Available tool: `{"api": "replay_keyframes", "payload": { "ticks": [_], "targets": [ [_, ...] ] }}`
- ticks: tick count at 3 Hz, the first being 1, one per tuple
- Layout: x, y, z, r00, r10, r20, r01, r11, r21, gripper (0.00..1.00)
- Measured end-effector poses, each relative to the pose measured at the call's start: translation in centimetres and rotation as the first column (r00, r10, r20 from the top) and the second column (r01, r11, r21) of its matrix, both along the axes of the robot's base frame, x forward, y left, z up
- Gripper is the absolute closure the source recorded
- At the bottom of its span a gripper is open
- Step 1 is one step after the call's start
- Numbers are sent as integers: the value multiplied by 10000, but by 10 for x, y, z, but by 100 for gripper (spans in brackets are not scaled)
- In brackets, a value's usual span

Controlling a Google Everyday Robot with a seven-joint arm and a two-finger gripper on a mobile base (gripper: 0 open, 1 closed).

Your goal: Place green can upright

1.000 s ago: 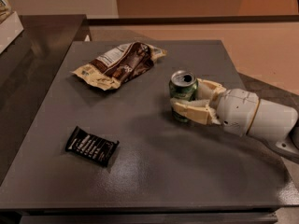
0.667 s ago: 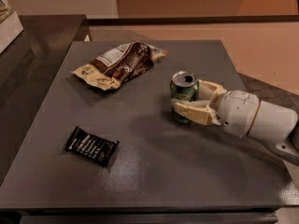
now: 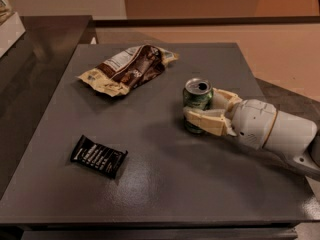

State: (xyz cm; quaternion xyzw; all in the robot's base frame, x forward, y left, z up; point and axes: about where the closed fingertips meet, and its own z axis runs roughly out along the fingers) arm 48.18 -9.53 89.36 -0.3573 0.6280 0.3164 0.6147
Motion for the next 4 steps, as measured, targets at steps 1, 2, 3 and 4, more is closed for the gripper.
{"api": "replay_keyframes", "payload": {
  "ticks": [1,2,3,4],
  "targets": [
    [0,0,-3,10000,-37,-44,37,9999,120,38],
    [0,2,-3,10000,3,-35,-3,9999,104,14],
    [0,4,-2,10000,40,-30,-39,9999,95,0],
    [0,4,-2,10000,41,-30,-41,9999,94,0]
  ]
}}
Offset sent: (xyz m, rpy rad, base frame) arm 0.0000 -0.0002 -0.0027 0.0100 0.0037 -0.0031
